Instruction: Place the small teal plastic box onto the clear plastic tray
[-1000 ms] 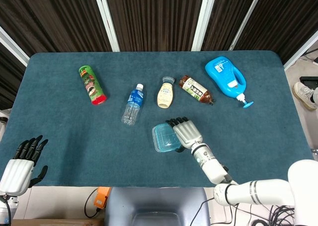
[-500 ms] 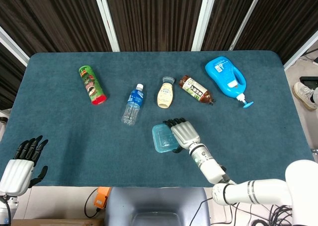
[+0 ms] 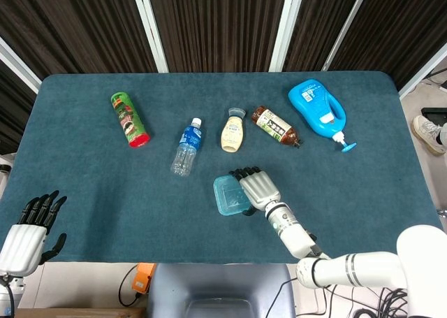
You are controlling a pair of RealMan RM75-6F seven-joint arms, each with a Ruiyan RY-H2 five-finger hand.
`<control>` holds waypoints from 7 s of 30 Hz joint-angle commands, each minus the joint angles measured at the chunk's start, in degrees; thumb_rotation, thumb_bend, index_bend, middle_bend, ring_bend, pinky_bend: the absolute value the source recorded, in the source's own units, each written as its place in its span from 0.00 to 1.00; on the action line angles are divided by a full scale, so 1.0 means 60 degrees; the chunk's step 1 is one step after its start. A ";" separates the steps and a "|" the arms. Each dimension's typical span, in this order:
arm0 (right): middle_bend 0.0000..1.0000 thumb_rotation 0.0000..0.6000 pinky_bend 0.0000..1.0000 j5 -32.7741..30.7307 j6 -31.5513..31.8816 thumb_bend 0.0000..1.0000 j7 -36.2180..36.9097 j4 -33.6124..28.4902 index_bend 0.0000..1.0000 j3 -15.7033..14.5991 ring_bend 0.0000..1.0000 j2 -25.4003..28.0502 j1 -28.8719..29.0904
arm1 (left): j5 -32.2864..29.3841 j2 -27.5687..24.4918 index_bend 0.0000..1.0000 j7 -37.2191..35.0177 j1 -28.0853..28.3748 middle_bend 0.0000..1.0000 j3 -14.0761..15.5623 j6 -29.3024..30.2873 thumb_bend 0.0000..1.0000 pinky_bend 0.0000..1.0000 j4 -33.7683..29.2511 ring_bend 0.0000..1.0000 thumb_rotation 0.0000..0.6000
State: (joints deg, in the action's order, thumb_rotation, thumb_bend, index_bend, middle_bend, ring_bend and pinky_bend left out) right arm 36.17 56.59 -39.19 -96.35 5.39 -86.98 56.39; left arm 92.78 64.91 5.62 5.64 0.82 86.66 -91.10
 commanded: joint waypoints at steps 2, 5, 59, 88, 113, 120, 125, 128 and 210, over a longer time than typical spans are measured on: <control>0.47 1.00 0.45 -0.0049 -0.0016 0.33 -0.0006 0.0063 0.73 0.0001 0.37 -0.0042 0.0006 | 0.0002 -0.0010 0.00 -0.0016 -0.0007 0.00 -0.0004 0.0016 0.40 0.11 -0.0001 0.00 1.00; 0.47 1.00 0.45 -0.0127 -0.0031 0.33 -0.0045 0.0108 0.73 0.0015 0.37 -0.0090 0.0035 | 0.0010 -0.0015 0.00 -0.0030 -0.0007 0.00 -0.0002 0.0017 0.40 0.11 -0.0003 0.00 1.00; 0.18 1.00 0.30 -0.1793 0.0103 0.33 -0.1006 -0.0022 0.17 -0.0103 0.13 -0.0125 0.0710 | 0.0017 -0.0117 0.00 -0.0319 -0.0035 0.00 -0.0015 0.0054 0.40 0.12 -0.0017 0.00 1.00; 0.01 1.00 0.04 -0.0339 0.0416 0.33 -0.0426 -0.1596 0.00 -0.0360 0.00 0.1180 0.0220 | 0.0043 -0.0148 0.00 -0.0395 -0.0074 0.00 -0.0029 0.0145 0.40 0.12 -0.0018 0.00 1.00; 0.33 1.00 0.34 0.3354 -0.0356 0.33 0.1835 -0.0930 0.19 -0.0605 0.23 0.0815 -0.0906 | 0.0104 -0.0149 0.00 -0.0419 -0.0099 0.00 -0.0014 0.0215 0.40 0.12 -0.0004 0.00 1.00; 0.34 1.00 0.34 0.3176 -0.0509 0.33 0.1681 -0.0818 0.19 -0.0522 0.24 0.0646 -0.0856 | 0.0115 -0.0144 0.00 -0.0411 -0.0099 0.00 -0.0010 0.0208 0.40 0.12 -0.0005 0.00 1.00; 0.34 1.00 0.34 0.3043 -0.0522 0.33 0.1508 -0.0720 0.19 -0.0509 0.24 0.0553 -0.0848 | 0.0106 -0.0144 0.00 -0.0424 -0.0096 0.00 -0.0016 0.0202 0.40 0.12 -0.0004 0.00 1.00; 0.34 1.00 0.34 0.2963 -0.0559 0.33 0.1416 -0.0653 0.19 -0.0524 0.24 0.0508 -0.0841 | 0.0106 -0.0146 0.00 -0.0426 -0.0097 0.00 -0.0015 0.0200 0.40 0.12 -0.0003 0.00 1.00; 0.34 1.00 0.34 0.3681 -0.0616 0.33 0.1122 -0.1064 0.17 -0.0816 0.24 0.0733 -0.1242 | 0.0190 -0.0127 0.00 -0.0416 -0.0111 0.00 0.0001 0.0250 0.40 0.12 0.0012 0.00 1.00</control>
State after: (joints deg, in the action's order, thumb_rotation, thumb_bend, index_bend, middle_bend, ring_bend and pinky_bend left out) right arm 58.35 52.91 -32.37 -102.82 0.52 -82.51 48.91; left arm 93.92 64.15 3.13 4.97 0.83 88.17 -91.03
